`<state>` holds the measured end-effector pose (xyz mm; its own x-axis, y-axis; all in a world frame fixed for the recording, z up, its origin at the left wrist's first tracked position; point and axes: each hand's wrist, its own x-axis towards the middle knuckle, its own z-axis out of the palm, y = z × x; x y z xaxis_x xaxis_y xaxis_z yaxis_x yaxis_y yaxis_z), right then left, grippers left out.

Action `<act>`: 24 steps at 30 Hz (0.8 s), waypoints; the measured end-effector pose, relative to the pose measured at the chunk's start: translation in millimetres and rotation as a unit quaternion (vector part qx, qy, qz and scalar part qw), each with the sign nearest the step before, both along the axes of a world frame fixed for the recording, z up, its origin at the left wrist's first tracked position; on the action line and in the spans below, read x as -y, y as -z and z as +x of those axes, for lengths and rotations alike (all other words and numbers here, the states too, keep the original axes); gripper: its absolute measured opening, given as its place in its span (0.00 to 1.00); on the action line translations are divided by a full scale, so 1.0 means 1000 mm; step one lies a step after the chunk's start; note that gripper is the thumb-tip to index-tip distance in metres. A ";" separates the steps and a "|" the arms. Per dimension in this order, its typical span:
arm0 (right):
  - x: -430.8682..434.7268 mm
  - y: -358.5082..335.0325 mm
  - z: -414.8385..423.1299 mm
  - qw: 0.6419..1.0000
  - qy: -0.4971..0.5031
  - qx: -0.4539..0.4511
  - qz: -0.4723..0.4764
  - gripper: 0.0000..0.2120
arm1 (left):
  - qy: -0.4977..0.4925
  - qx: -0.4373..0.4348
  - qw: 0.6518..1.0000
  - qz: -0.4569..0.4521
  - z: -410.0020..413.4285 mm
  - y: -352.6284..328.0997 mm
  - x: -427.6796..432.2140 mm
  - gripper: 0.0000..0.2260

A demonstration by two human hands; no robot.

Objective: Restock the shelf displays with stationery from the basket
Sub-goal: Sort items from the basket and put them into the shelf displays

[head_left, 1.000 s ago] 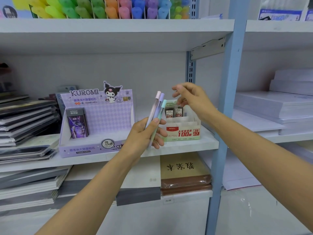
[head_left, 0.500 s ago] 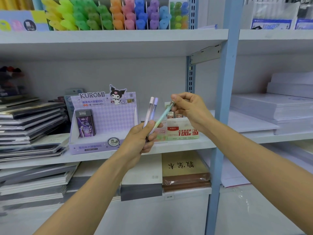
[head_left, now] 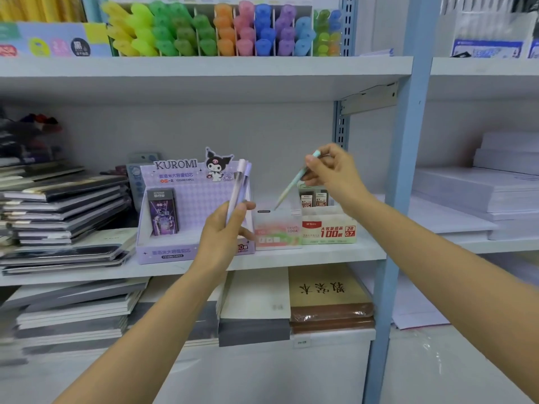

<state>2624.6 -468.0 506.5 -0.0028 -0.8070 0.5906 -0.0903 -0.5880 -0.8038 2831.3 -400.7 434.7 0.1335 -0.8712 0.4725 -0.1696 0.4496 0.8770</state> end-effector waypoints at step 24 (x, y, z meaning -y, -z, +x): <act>0.030 -0.005 0.019 0.990 -0.018 -0.139 0.019 0.09 | 0.039 0.045 0.998 0.027 0.001 -0.006 0.021 0.11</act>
<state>2643.2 -498.2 511.6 0.1846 -0.8255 0.5334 -0.2906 -0.5643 -0.7727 2832.3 -421.3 440.5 0.0228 -0.9016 0.4320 -0.2154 0.4176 0.8827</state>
